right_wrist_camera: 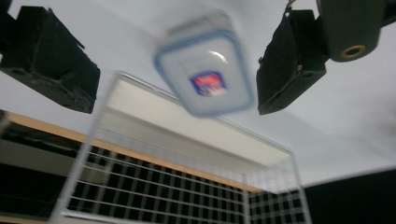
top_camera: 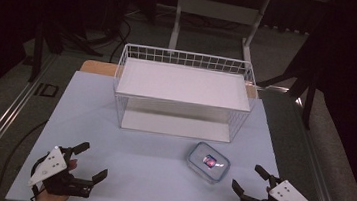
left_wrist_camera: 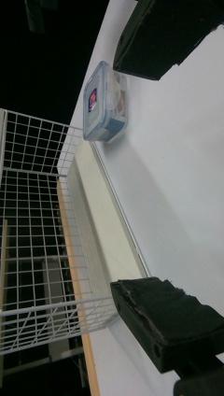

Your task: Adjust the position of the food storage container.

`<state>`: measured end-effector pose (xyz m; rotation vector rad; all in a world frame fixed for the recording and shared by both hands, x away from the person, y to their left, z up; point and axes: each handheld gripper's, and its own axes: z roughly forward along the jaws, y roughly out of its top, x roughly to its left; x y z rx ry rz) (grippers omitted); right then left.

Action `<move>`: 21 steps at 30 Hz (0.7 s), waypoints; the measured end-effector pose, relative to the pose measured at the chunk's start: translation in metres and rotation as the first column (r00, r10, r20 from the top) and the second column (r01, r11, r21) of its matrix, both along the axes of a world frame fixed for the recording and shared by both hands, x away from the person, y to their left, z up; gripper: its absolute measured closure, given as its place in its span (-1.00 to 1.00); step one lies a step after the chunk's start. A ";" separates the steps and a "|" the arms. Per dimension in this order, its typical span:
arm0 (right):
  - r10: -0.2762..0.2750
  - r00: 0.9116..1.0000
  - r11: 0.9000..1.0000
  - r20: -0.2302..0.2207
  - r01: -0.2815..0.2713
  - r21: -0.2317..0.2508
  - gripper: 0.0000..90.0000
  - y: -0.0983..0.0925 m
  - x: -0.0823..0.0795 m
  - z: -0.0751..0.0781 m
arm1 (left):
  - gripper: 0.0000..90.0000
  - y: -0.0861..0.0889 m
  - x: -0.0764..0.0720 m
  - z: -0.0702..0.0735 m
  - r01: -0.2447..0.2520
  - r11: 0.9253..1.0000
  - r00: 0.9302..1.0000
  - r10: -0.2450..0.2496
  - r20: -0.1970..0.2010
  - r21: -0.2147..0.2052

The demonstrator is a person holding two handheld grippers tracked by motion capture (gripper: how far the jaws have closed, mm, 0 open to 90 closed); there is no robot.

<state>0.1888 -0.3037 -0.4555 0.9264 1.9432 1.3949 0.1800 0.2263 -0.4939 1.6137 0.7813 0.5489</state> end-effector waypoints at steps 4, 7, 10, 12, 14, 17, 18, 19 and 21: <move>0.018 0.999 0.999 -0.030 -0.017 0.028 -0.72 0.008 -0.001 0.009 | -0.99 0.000 -0.002 0.001 -0.005 1.000 1.000 0.005 0.000 -0.002; 0.063 0.997 0.994 -0.047 -0.058 0.093 -0.70 0.009 0.002 0.016 | -0.99 -0.001 -0.003 0.001 -0.006 1.000 1.000 0.006 0.000 -0.005; 0.092 0.990 0.996 -0.108 -0.090 0.027 -0.58 0.011 0.006 0.015 | -0.99 -0.003 -0.003 0.000 0.005 1.000 1.000 -0.005 -0.005 0.000; 0.108 0.985 0.994 -0.137 -0.105 0.030 -0.48 0.006 0.007 0.011 | -0.99 -0.005 -0.002 0.000 0.014 1.000 1.000 -0.014 -0.006 0.006; 0.103 0.982 0.995 -0.157 -0.104 -0.001 -0.33 0.003 0.010 0.005 | -0.99 -0.006 -0.002 -0.001 0.016 1.000 1.000 -0.016 -0.007 0.008; 0.099 0.977 0.994 -0.187 -0.107 -0.031 -0.18 -0.003 0.015 -0.006 | -0.99 -0.006 -0.004 0.000 0.017 1.000 1.000 -0.017 -0.004 0.003; 0.100 0.976 0.994 -0.194 -0.109 -0.033 -0.15 -0.005 0.016 -0.009 | -0.99 -0.006 -0.004 0.000 0.017 1.000 1.000 -0.017 -0.004 0.003; 0.091 0.975 0.994 -0.204 -0.101 -0.039 0.04 -0.007 0.019 -0.013 | -0.99 -0.006 -0.004 0.001 0.016 1.000 1.000 -0.016 -0.001 0.003; 0.082 0.971 0.992 -0.226 -0.101 -0.075 0.16 -0.010 0.023 -0.021 | -0.99 -0.006 -0.004 0.001 0.014 1.000 1.000 -0.014 -0.003 0.005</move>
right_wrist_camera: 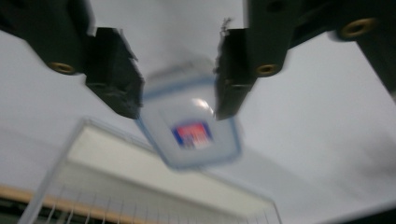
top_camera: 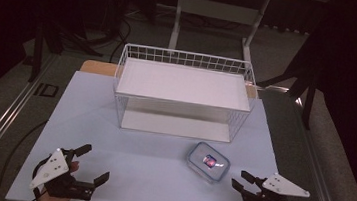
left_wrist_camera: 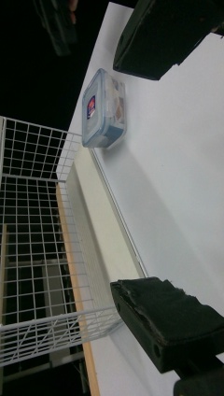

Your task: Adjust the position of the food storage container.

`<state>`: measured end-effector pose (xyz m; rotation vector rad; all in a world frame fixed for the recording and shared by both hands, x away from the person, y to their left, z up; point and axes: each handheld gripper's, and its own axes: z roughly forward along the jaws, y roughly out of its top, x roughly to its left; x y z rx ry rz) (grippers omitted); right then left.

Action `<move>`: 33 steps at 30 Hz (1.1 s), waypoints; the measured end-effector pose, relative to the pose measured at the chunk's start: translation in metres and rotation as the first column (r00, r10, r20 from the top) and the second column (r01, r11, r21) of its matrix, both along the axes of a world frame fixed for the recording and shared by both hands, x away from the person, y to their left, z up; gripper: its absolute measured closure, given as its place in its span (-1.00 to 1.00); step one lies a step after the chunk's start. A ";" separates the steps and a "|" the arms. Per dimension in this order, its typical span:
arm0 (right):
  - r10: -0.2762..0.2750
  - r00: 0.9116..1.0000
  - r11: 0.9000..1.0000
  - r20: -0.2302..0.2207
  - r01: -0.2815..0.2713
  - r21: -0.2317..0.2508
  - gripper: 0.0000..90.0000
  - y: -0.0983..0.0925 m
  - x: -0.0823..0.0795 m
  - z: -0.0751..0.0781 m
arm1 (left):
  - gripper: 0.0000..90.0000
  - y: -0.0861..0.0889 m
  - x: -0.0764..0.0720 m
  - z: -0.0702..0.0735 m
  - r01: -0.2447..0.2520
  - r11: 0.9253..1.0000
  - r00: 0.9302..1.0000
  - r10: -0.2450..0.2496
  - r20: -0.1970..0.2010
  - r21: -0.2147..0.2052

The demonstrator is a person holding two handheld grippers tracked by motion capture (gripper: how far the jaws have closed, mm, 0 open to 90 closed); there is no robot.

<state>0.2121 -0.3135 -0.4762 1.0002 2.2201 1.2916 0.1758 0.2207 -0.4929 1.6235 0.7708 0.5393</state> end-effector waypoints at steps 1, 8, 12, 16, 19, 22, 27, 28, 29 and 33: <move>-0.010 1.000 1.000 -0.004 0.010 -0.023 0.23 0.000 0.002 -0.004 | -0.99 0.000 0.000 0.000 0.000 1.000 1.000 0.000 -0.001 -0.001; -0.069 0.990 0.996 -0.121 0.061 -0.068 0.70 -0.005 0.015 -0.031 | -0.99 0.000 -0.001 0.000 0.003 1.000 1.000 -0.003 0.000 0.009; -0.101 0.982 0.990 -0.160 0.084 -0.115 0.86 -0.004 0.021 -0.043 | -0.99 0.000 0.000 -0.001 0.005 1.000 1.000 -0.005 -0.007 0.016; -0.110 0.979 0.986 -0.170 0.086 -0.142 1.00 0.002 0.028 -0.043 | -0.99 -0.001 0.000 -0.001 0.006 1.000 1.000 -0.006 -0.008 0.021; -0.119 0.979 0.982 -0.163 0.092 -0.163 1.00 0.008 0.035 -0.043 | -0.99 -0.001 0.001 -0.001 0.005 1.000 1.000 -0.005 -0.010 0.022; -0.119 0.973 0.980 -0.197 0.083 -0.180 1.00 0.013 0.042 -0.048 | -0.99 -0.001 0.000 -0.001 0.004 1.000 1.000 -0.004 -0.009 0.024; -0.120 0.967 0.979 -0.226 0.077 -0.190 1.00 0.024 0.054 -0.053 | -0.99 -0.002 0.000 -0.001 0.004 1.000 1.000 -0.004 -0.009 0.025; -0.127 0.966 0.977 -0.226 0.083 -0.194 1.00 0.025 0.056 -0.053 | -0.99 -0.001 0.000 -0.001 0.005 1.000 1.000 -0.004 -0.009 0.024; -0.130 0.967 0.976 -0.218 0.085 -0.202 1.00 0.027 0.058 -0.052 | -0.99 -0.001 0.000 -0.001 0.004 1.000 1.000 -0.004 -0.008 0.025; -0.135 0.968 0.974 -0.209 0.091 -0.209 1.00 0.032 0.066 -0.053 | -0.99 -0.001 0.000 -0.002 0.003 1.000 1.000 -0.002 -0.013 0.022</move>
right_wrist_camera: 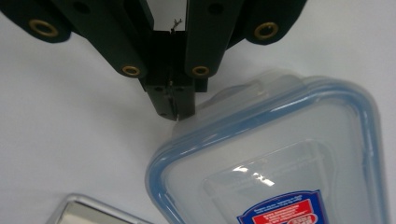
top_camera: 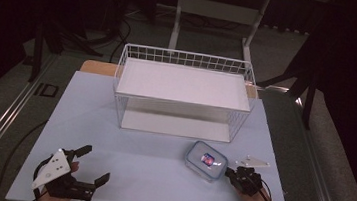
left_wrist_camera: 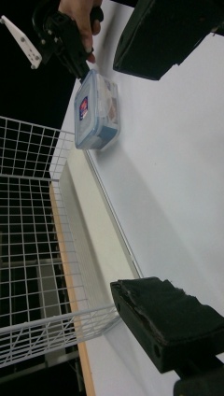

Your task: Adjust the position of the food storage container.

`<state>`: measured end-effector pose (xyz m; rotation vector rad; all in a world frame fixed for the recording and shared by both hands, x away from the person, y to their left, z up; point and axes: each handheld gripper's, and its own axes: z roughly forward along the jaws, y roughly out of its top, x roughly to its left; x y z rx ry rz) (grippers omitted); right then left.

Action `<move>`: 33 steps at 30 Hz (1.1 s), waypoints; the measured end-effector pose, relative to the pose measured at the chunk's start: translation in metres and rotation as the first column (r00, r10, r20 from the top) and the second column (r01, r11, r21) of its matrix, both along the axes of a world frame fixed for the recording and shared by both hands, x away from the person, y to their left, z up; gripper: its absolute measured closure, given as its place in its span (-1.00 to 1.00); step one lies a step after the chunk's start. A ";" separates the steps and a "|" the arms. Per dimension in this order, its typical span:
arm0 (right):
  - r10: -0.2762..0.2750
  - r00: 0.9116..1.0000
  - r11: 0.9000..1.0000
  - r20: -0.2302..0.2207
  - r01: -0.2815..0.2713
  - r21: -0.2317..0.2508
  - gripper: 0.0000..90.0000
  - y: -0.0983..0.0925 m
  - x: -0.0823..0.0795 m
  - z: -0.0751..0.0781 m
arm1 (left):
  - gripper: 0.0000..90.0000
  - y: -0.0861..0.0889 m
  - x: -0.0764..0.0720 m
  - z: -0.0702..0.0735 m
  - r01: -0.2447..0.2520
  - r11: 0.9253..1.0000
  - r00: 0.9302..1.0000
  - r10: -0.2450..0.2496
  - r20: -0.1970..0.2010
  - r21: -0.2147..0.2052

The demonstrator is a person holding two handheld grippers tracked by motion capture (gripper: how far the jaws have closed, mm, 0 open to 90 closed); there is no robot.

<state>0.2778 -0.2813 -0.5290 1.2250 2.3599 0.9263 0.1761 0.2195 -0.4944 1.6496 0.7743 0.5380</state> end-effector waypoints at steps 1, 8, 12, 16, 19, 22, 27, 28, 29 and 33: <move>0.003 1.000 1.000 0.002 -0.003 -0.003 1.00 0.002 0.002 0.000 | -0.99 0.000 0.000 0.000 0.000 1.000 1.000 0.000 -0.002 0.002; -0.001 1.000 1.000 0.021 0.001 -0.002 1.00 0.015 0.019 -0.001 | -0.99 -0.001 0.001 -0.001 0.005 1.000 1.000 -0.005 -0.002 0.009; -0.004 0.999 1.000 0.036 0.004 -0.005 1.00 0.020 0.024 -0.002 | -0.99 -0.002 0.002 -0.001 0.005 1.000 1.000 -0.005 -0.006 0.006; 0.028 0.998 1.000 0.053 -0.029 0.008 1.00 0.029 0.033 -0.005 | -0.99 -0.002 0.001 -0.001 0.006 1.000 1.000 -0.006 -0.006 0.009; 0.048 0.997 0.999 0.055 -0.049 0.018 1.00 0.034 0.038 -0.005 | -0.99 -0.001 0.001 -0.001 0.004 1.000 1.000 -0.004 -0.005 0.006; 0.017 0.998 1.000 0.055 -0.018 0.018 1.00 0.034 0.037 -0.002 | -0.99 -0.001 0.001 -0.001 0.001 1.000 1.000 -0.001 -0.008 0.002; 0.014 0.998 1.000 0.056 -0.015 0.009 1.00 0.032 0.027 0.002 | -0.99 -0.001 0.001 -0.002 0.001 1.000 1.000 -0.001 -0.010 0.005; 0.021 0.998 1.000 0.053 -0.022 0.003 1.00 0.032 0.024 0.002 | -0.99 -0.001 0.001 -0.002 0.000 1.000 1.000 0.000 -0.009 0.005; 0.027 0.999 1.000 0.048 -0.027 -0.003 1.00 0.032 0.021 0.001 | -0.99 -0.001 0.001 -0.001 0.002 1.000 1.000 -0.002 -0.009 0.005; 0.030 0.999 1.000 0.036 -0.030 -0.004 1.00 0.036 0.019 -0.001 | -0.99 -0.002 0.001 -0.001 0.002 1.000 1.000 -0.001 -0.009 0.006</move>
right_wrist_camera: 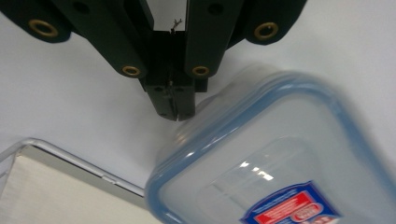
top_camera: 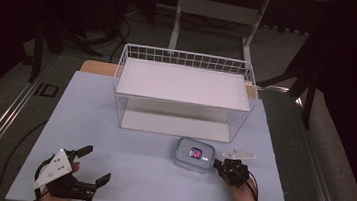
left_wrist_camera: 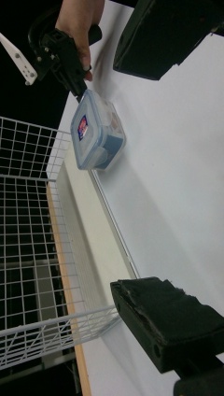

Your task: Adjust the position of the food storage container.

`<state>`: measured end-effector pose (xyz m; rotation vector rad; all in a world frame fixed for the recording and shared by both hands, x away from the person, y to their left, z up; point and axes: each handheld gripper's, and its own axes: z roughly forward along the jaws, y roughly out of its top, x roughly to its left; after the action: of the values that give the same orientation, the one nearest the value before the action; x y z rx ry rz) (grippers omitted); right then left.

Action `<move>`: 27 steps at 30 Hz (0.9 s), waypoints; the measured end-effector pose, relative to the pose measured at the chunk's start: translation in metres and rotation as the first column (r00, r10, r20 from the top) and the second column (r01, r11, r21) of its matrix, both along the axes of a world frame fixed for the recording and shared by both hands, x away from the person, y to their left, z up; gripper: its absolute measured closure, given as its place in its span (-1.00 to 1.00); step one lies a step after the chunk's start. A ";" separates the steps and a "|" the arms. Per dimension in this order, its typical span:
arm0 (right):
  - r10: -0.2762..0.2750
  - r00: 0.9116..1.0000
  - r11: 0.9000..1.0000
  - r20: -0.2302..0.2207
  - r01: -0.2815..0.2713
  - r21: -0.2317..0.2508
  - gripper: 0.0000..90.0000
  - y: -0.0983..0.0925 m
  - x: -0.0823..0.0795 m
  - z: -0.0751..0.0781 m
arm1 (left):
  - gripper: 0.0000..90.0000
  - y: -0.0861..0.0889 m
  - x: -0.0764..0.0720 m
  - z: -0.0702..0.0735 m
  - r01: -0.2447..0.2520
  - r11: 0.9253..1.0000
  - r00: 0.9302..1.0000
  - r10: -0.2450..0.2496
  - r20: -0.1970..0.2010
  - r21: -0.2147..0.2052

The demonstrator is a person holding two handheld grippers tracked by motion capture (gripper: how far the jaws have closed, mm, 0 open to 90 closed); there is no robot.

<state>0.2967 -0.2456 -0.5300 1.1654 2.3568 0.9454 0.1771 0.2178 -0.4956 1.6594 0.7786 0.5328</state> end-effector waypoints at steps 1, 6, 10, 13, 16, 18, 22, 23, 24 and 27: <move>-0.008 1.000 1.000 -0.002 0.008 0.003 1.00 0.000 0.002 0.000 | -0.99 0.000 0.000 0.000 0.000 1.000 1.000 0.000 0.001 0.000; -0.021 1.000 0.999 -0.010 0.021 0.025 1.00 0.003 0.013 0.000 | -0.99 0.000 0.000 0.000 0.002 1.000 1.000 -0.002 -0.002 0.004; -0.010 1.000 1.000 -0.013 0.011 0.020 1.00 0.014 0.018 -0.003 | -0.99 0.001 0.000 -0.001 -0.002 1.000 1.000 0.002 -0.002 0.000; 0.005 1.000 1.000 -0.010 -0.005 0.013 1.00 0.027 0.020 -0.003 | -0.99 0.000 -0.001 0.000 0.002 1.000 1.000 -0.002 0.000 0.008; 0.023 1.000 1.000 -0.006 -0.023 0.010 1.00 0.039 0.022 -0.003 | -0.99 0.000 -0.001 0.000 0.004 1.000 1.000 -0.004 0.000 0.008; 0.038 0.999 0.999 0.005 -0.038 0.003 1.00 0.045 0.023 -0.003 | -0.99 0.000 -0.001 0.000 0.006 1.000 1.000 -0.006 -0.002 0.005; 0.049 0.999 0.999 0.014 -0.049 0.017 1.00 0.049 0.024 -0.003 | -0.99 0.001 -0.002 0.000 0.002 1.000 1.000 -0.002 -0.001 0.001; 0.043 0.999 0.999 0.012 -0.043 0.021 1.00 0.048 0.022 -0.003 | -0.99 0.002 -0.002 0.000 0.002 1.000 1.000 -0.002 0.000 0.002; 0.038 0.999 0.999 0.017 -0.038 0.020 1.00 0.046 0.020 -0.002 | -0.99 0.002 -0.002 0.000 0.003 1.000 1.000 -0.003 0.001 0.003; 0.053 0.998 0.999 0.024 -0.053 0.003 1.00 0.043 0.009 0.001 | -0.99 0.001 -0.001 0.000 0.001 1.000 1.000 -0.001 -0.004 0.001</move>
<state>0.3056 -0.2030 -0.5288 1.0915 2.3786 0.9762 0.1760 0.2190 -0.4958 1.6622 0.7801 0.5301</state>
